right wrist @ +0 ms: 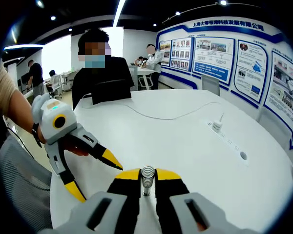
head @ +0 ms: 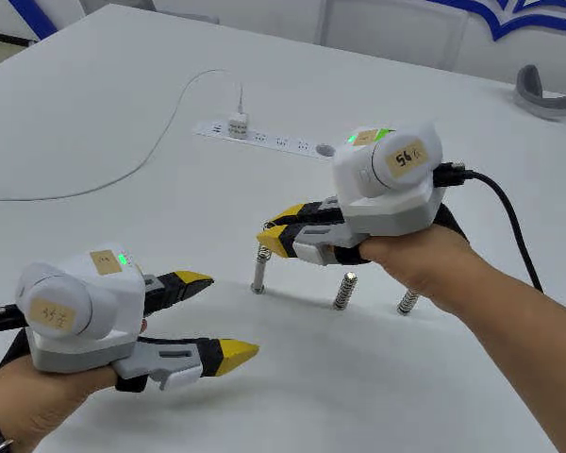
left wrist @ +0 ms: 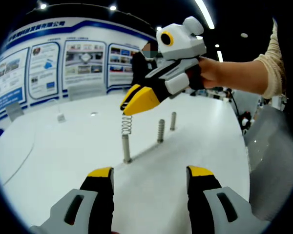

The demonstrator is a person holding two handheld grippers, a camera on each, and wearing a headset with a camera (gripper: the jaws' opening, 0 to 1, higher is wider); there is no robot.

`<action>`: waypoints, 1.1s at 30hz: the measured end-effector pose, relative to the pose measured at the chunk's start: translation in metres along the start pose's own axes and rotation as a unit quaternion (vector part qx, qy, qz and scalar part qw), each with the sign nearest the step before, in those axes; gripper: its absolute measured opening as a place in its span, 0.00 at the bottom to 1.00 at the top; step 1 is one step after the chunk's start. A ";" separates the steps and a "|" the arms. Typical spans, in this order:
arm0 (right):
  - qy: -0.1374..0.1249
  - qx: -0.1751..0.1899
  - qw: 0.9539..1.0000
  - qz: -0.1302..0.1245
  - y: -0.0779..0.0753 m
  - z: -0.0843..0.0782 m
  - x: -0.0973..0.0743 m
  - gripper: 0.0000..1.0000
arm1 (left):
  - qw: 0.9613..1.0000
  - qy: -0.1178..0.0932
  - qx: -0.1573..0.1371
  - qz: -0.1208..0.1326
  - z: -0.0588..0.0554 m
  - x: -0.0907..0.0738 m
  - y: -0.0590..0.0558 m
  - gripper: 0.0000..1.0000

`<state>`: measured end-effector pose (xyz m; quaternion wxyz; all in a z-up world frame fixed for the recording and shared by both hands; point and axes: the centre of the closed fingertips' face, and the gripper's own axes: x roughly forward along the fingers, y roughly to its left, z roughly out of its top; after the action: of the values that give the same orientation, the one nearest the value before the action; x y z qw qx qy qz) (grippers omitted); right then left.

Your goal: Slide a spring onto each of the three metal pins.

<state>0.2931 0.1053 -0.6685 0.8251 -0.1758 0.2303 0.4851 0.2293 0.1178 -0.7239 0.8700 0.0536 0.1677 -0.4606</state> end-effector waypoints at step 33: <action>0.035 0.023 0.999 0.005 0.004 -0.041 0.029 0.12 | 1.000 0.012 -0.007 -0.002 -0.007 -0.001 0.000 0.61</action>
<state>0.2933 0.1072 -0.7190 0.8178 -0.1729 0.2712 0.4773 0.2272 0.1204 -0.7305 0.8675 0.0527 0.1811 -0.4602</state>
